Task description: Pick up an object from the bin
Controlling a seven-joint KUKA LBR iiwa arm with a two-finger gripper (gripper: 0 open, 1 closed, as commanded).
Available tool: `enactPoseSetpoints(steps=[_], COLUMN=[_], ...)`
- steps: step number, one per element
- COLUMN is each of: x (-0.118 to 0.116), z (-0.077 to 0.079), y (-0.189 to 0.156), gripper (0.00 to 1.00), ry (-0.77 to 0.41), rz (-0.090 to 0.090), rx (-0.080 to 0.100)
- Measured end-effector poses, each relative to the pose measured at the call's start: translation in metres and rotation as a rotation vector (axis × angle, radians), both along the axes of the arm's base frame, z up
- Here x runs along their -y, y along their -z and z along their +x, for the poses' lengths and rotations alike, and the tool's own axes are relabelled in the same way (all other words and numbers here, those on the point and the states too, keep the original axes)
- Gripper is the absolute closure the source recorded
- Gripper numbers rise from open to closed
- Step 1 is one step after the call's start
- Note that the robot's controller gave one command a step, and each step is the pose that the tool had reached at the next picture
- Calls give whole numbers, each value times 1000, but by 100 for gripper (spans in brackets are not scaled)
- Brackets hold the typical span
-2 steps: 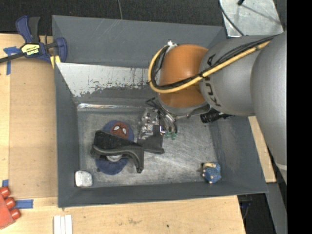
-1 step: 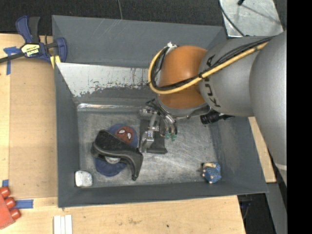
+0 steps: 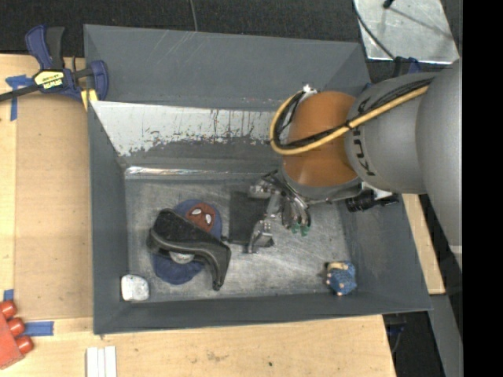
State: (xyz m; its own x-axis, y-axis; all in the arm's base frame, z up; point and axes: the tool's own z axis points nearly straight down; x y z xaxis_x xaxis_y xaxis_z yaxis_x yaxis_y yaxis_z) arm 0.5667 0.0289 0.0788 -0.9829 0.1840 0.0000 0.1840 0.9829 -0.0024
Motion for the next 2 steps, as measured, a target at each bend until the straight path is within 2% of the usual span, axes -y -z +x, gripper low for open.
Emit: enactPoseSetpoints(steps=[1,2], x=[-33,-32], z=[-23,-19], y=[3,-1], gripper=[0,100], ry=[-47,-45], rz=[1,3], rx=[15,30])
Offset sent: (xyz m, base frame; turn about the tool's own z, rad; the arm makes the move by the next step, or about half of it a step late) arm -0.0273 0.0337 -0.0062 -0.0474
